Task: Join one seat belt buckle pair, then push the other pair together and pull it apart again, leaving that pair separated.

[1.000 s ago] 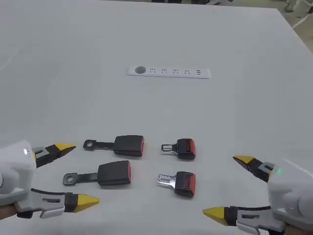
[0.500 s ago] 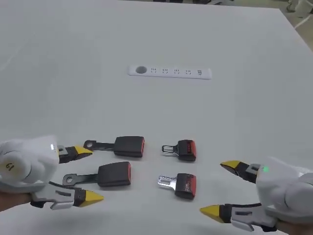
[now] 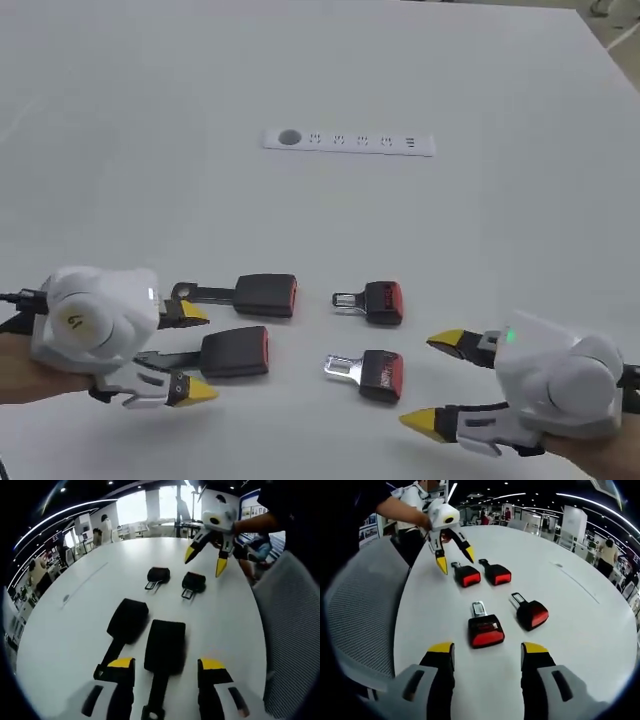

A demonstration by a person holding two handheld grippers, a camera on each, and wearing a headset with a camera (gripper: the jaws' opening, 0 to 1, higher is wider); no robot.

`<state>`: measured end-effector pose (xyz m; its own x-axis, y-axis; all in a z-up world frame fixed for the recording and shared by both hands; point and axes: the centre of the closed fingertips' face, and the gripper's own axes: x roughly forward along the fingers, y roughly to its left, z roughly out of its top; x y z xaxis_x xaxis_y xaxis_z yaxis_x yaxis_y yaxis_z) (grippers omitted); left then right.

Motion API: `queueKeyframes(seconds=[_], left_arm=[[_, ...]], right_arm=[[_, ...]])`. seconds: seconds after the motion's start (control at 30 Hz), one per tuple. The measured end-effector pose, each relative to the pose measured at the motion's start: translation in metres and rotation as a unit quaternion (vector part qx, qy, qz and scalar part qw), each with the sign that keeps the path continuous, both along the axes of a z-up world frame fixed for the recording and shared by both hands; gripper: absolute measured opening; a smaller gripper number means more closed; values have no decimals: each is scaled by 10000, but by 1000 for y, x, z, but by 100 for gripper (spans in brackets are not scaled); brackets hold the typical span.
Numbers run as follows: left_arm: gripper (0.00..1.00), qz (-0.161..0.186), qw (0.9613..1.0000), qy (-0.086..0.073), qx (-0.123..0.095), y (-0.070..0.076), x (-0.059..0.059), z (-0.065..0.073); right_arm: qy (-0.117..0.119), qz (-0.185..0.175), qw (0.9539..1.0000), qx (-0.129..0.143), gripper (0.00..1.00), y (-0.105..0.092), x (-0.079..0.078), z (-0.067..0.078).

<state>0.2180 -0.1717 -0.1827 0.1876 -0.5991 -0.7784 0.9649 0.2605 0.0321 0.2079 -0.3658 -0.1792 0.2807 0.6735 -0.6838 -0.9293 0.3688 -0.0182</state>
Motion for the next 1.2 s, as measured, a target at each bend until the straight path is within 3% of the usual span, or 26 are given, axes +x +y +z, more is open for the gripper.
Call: queueKeyframes(seconds=[0.4, 0.67, 0.9, 1.2], left_arm=[[48, -400, 9986, 138, 304, -7, 7, -9], [38, -711, 9957, 112, 582, -3, 9, -16], [33, -888, 9935, 120, 702, -3, 7, -19], [33, -1100, 9908, 105, 782, -3, 7, -22]], right_arm=[[107, 178, 9997, -92, 43, 7, 5, -13], [114, 327, 9993, -164, 38, 12, 8, -21], [123, 426, 9988, -227, 32, 13, 7, -24], [123, 569, 9980, -264, 31, 14, 9, -25]])
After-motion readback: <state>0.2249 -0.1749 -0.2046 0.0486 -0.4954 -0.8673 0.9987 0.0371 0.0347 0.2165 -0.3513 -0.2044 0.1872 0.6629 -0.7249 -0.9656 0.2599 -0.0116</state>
